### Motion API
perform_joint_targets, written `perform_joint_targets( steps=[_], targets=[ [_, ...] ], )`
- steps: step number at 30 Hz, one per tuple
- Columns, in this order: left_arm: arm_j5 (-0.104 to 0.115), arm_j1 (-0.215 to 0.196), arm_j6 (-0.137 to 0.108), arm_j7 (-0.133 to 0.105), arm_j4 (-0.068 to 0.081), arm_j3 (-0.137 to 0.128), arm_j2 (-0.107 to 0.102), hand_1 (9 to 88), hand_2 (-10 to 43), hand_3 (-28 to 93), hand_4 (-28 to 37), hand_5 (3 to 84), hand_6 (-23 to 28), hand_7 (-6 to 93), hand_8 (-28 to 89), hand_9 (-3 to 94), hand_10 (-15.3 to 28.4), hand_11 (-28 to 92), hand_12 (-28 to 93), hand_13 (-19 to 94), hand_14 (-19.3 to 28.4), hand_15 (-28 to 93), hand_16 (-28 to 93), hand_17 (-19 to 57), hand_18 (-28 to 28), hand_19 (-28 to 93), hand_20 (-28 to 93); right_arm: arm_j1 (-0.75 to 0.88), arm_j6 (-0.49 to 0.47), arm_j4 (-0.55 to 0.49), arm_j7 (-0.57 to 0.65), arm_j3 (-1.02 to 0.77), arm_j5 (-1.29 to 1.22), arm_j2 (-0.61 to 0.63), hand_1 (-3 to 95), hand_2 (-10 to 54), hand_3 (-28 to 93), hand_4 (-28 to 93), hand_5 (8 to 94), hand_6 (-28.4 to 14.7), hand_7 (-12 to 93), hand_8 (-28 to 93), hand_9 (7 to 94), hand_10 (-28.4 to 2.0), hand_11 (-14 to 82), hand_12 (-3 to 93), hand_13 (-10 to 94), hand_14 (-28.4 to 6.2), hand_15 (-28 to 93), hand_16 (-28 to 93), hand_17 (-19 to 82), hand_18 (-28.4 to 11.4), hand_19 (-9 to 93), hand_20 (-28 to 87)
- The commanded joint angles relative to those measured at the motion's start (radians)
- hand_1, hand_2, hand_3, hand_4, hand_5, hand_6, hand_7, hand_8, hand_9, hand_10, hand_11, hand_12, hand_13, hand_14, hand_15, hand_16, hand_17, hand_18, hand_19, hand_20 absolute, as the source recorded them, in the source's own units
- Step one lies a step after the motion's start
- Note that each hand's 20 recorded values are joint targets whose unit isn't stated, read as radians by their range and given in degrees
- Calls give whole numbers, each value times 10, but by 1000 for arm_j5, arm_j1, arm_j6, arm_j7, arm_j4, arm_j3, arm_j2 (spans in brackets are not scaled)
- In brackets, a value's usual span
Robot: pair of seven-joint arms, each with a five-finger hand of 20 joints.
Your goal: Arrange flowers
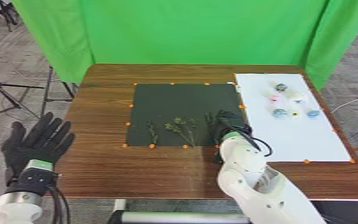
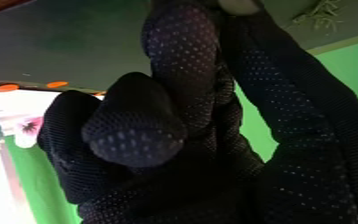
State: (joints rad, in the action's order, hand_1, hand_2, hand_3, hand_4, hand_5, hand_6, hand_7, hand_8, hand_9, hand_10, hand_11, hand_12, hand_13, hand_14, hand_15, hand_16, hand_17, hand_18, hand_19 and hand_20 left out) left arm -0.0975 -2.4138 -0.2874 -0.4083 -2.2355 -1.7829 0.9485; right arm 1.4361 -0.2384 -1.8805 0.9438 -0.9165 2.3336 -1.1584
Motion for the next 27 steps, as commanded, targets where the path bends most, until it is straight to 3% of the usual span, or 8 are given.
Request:
perform_joint_targets(
  steps=[1,3,4,5,11,16,22,27],
  targets=[
    [5,-26,-10,13,2,4,13,274,181,733,-282,367,70,177,-110,347,145,281,129,252,146,416,-83,-51,123,289,94,22,-57,-3,1,-5,-14,5,367,-95,751,-167,705,-68,255,91,893,-123,375,322,924,-38,548,421,623,-208,932,488],
    [9,-31,6,24,2,-5,18,271,175,728,-282,365,71,177,-111,347,145,281,129,251,145,416,-84,-51,123,289,93,25,-82,-14,-5,-17,-26,10,347,-95,745,-165,699,-70,266,-46,891,-125,374,322,919,-41,550,420,619,-207,932,485],
    [0,-34,14,34,3,-11,20,270,171,725,-282,365,71,176,-112,344,144,278,128,249,146,415,-84,-51,123,288,93,27,-99,-22,0,-23,-39,13,337,-95,726,-170,684,-73,251,-63,884,-130,370,321,913,-43,550,420,618,-207,932,484],
    [-7,-36,24,39,5,-17,22,269,167,721,-282,363,71,170,-112,340,144,271,124,246,146,413,-84,-50,122,286,92,29,-103,-28,0,-28,-46,14,325,-95,712,-175,666,-79,225,-68,879,-133,367,319,909,-44,549,419,616,-206,932,482],
    [-13,-35,32,56,4,-23,29,270,140,714,-283,350,69,150,-106,327,142,237,113,235,143,388,-84,-51,122,274,88,43,-84,-42,0,-44,-34,28,296,-95,696,-186,638,-86,187,-62,870,-139,363,316,902,-46,546,414,616,-197,932,463],
    [-9,-42,30,52,2,-26,27,274,130,704,-283,348,69,149,-102,325,141,232,115,233,144,384,-79,-53,122,272,90,45,-74,-38,9,-44,-13,37,295,-95,696,-190,635,-88,182,-58,868,-139,364,314,902,-47,546,410,616,-195,932,456],
    [-6,-47,28,44,0,-28,26,274,124,702,-283,349,69,155,-101,324,141,236,119,234,143,383,-76,-54,122,272,92,48,-38,-30,10,-34,46,48,378,-95,738,-177,635,-91,176,-59,869,-138,363,311,904,-46,544,407,620,-191,932,450],
    [9,-46,17,31,-1,-20,23,275,123,699,-283,351,69,158,-102,328,144,244,124,236,144,389,-74,-53,121,272,92,40,-3,-10,4,-24,101,56,433,-95,754,-226,629,-85,184,-63,868,-132,357,330,906,-44,542,407,621,-191,932,449]
  ],
)
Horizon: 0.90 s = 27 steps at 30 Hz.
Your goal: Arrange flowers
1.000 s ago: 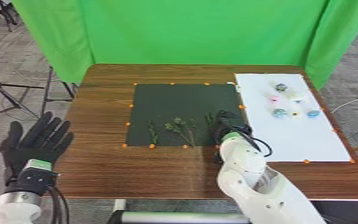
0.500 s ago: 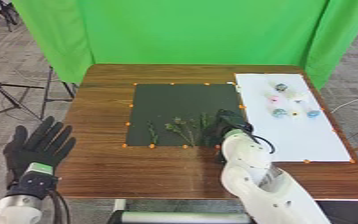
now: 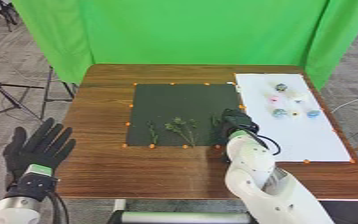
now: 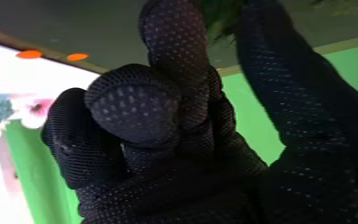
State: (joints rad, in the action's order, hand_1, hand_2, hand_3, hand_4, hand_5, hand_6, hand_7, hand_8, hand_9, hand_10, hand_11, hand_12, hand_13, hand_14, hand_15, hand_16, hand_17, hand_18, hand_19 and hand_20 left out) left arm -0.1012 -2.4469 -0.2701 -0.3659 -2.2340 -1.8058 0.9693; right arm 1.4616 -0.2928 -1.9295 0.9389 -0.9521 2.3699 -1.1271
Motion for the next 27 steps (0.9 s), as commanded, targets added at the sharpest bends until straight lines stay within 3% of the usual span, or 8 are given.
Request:
perform_joint_targets(
  steps=[1,4,6,10,20,27],
  targets=[
    [10,-11,-1,-9,-2,3,3,275,123,700,-283,351,70,160,-102,328,144,246,124,237,143,390,-74,-54,122,273,93,17,49,37,16,4,48,26,468,-95,741,-257,627,-82,190,-66,871,-120,325,384,906,-44,541,409,621,-191,932,450],
    [13,-20,-2,-17,-5,-3,1,275,121,702,-283,353,70,163,-103,329,144,252,127,237,143,393,-74,-54,122,276,94,28,81,31,-1,-6,43,33,530,-95,706,-279,636,-72,213,-70,883,-96,250,445,905,-42,537,411,613,-194,932,447],
    [15,-24,-9,-24,-7,-5,2,275,121,701,-283,353,71,165,-104,330,144,254,127,237,144,394,-74,-54,122,277,94,30,102,20,-7,-12,13,36,571,-95,693,-281,644,-66,224,33,899,-84,195,480,904,-42,532,412,606,-196,932,442],
    [17,-28,-3,-25,-7,-7,2,277,121,699,-283,355,71,165,-105,331,144,258,128,238,145,397,-74,-54,122,280,95,32,147,18,-24,-8,35,45,611,-95,740,-274,673,-52,245,141,906,-85,120,431,894,-45,493,404,569,-207,932,397],
    [25,-33,-3,-30,-7,-9,4,275,129,708,-282,356,72,166,-106,332,145,262,126,239,144,398,-77,-54,122,281,93,45,144,-9,-46,-34,-6,54,588,-95,784,-184,677,-50,259,151,894,-93,99,414,880,-44,483,409,534,-220,932,364],
    [27,-41,-5,-33,-10,-10,4,270,136,709,-283,356,71,167,-106,332,145,263,127,240,144,400,-77,-53,122,282,92,46,133,-11,-33,-38,2,51,531,21,808,-148,683,-45,289,159,853,-128,191,331,868,-50,493,398,525,-223,932,359]
  ],
)
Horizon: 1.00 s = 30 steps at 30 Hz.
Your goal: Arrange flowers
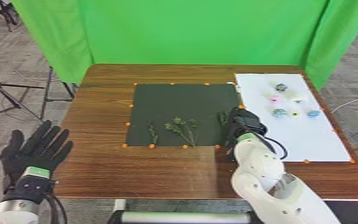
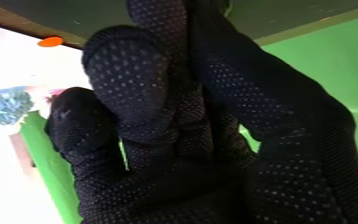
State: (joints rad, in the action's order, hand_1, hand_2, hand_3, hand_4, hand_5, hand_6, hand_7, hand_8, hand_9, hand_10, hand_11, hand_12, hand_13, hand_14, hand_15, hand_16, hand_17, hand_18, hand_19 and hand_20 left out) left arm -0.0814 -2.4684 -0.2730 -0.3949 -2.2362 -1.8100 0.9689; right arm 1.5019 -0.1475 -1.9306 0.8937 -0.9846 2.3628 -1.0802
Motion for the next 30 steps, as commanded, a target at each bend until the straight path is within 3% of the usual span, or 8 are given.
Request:
perform_joint_targets(
  steps=[1,8,12,16,19,25,30],
  targets=[
    [9,-20,-2,-6,-8,-6,4,269,137,708,-283,356,71,166,-106,333,145,262,126,240,144,400,-77,-53,122,282,92,6,-21,-12,17,-8,5,3,525,33,801,-145,684,-45,290,161,849,-134,207,311,867,-53,495,395,524,-223,932,358],
    [4,-20,-3,3,-7,-13,6,265,137,705,-283,357,71,167,-106,334,145,263,126,241,144,400,-77,-53,122,283,92,21,-46,-22,20,-18,15,9,470,79,756,-160,674,-47,309,183,837,-154,254,256,851,-69,509,385,510,-236,932,366],
    [4,-23,-6,3,-8,-17,6,264,137,706,-283,357,71,166,-107,334,145,263,125,240,145,401,-78,-53,123,283,92,29,-17,-27,3,-24,-12,11,469,42,759,-177,654,-57,312,174,815,-163,262,243,834,-75,521,374,500,-238,932,358],
    [5,-24,-5,8,-8,-17,6,264,137,704,-283,358,71,167,-107,334,145,263,125,241,145,401,-78,-53,122,283,92,36,6,-35,-7,-22,1,13,507,38,819,-168,625,-51,359,156,786,-147,202,310,812,-72,529,360,487,-228,932,341],
    [3,-25,-5,7,-8,-17,4,264,136,705,-283,357,71,168,-107,334,144,262,125,240,145,400,-78,-53,122,282,92,30,10,-33,1,-15,15,13,479,-38,734,-221,610,-52,372,147,769,-167,234,250,808,-74,532,352,488,-231,932,335],
    [4,-30,-6,4,-9,-19,5,269,132,703,-283,356,70,168,-107,333,145,263,126,240,144,399,-77,-52,122,281,92,32,28,-38,6,-14,60,22,505,-95,664,-271,593,-51,454,140,768,-163,270,251,809,-71,539,343,489,-230,932,333],
    [4,-29,-5,-1,-9,-18,2,270,130,702,-283,356,70,168,-107,333,144,263,126,240,144,400,-77,-52,122,280,92,35,69,-49,-11,-14,67,34,496,-84,690,-279,588,-65,347,119,751,-170,270,224,801,-74,540,347,485,-232,932,333]
  ],
)
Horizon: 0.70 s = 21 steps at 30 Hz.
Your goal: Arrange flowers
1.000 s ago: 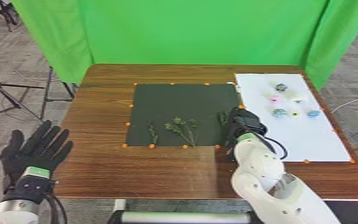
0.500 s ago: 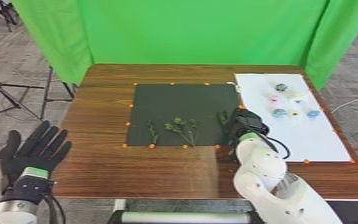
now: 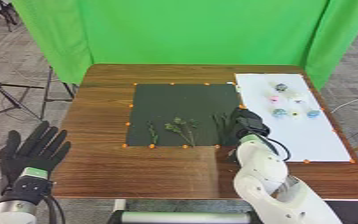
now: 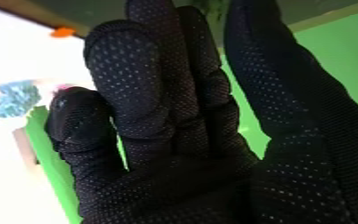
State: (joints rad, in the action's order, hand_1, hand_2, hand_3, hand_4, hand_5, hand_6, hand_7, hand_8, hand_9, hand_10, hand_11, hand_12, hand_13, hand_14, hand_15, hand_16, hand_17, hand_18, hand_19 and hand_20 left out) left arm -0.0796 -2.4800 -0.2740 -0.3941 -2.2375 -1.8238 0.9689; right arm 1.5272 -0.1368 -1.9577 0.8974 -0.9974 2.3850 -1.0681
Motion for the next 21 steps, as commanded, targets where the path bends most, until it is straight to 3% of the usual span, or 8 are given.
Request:
perform_joint_targets(
  steps=[1,6,8,10,14,17,21],
  targets=[
    [2,-18,0,-2,-8,-5,3,271,130,702,-283,356,71,168,-107,333,144,264,126,240,144,400,-77,-52,122,280,92,11,79,-24,-24,1,39,23,501,-74,703,-278,589,-69,322,120,747,-167,256,231,798,-75,541,344,483,-232,932,331],
    [3,-14,-6,-1,-7,-3,2,271,130,701,-283,356,71,167,-106,333,144,264,126,240,144,399,-77,-52,121,280,92,14,141,-29,-67,13,61,28,586,-31,775,-250,594,-56,329,112,755,-138,129,325,783,-66,535,381,466,-222,932,318],
    [3,-18,-2,-2,-7,-4,2,272,130,700,-283,356,71,168,-106,333,145,264,126,240,144,399,-77,-52,122,280,92,11,147,-31,-75,13,40,28,588,-14,797,-234,610,-44,357,117,751,-138,135,325,780,-64,531,397,460,-219,932,319],
    [5,-18,-1,-7,-6,-2,1,272,130,700,-283,356,70,169,-106,333,145,263,125,240,144,399,-77,-52,122,280,92,9,118,-33,-75,8,31,24,585,16,823,-198,639,-20,454,153,751,-130,165,337,776,-64,532,411,454,-215,932,316],
    [4,-16,-6,-1,-7,-2,3,272,131,699,-283,356,71,168,-107,333,145,264,126,240,144,399,-77,-53,122,282,93,17,88,-39,-72,1,20,21,561,49,835,-163,638,-15,478,153,756,-129,201,372,770,-72,548,414,451,-217,932,318],
    [5,-19,-6,-4,-8,-4,3,271,131,700,-283,356,70,169,-107,334,145,264,125,240,144,400,-77,-52,122,281,92,18,45,-44,-60,-7,3,15,525,73,795,-174,640,-24,402,121,767,-136,240,361,769,-87,585,356,449,-225,932,321],
    [5,-19,-5,-4,-7,-5,4,268,134,698,-283,356,71,168,-107,333,145,264,125,240,145,400,-78,-52,122,279,92,20,38,-38,-36,-6,19,15,439,136,715,-213,675,-52,279,120,759,-162,290,247,767,-101,571,336,448,-237,931,295]
  ],
)
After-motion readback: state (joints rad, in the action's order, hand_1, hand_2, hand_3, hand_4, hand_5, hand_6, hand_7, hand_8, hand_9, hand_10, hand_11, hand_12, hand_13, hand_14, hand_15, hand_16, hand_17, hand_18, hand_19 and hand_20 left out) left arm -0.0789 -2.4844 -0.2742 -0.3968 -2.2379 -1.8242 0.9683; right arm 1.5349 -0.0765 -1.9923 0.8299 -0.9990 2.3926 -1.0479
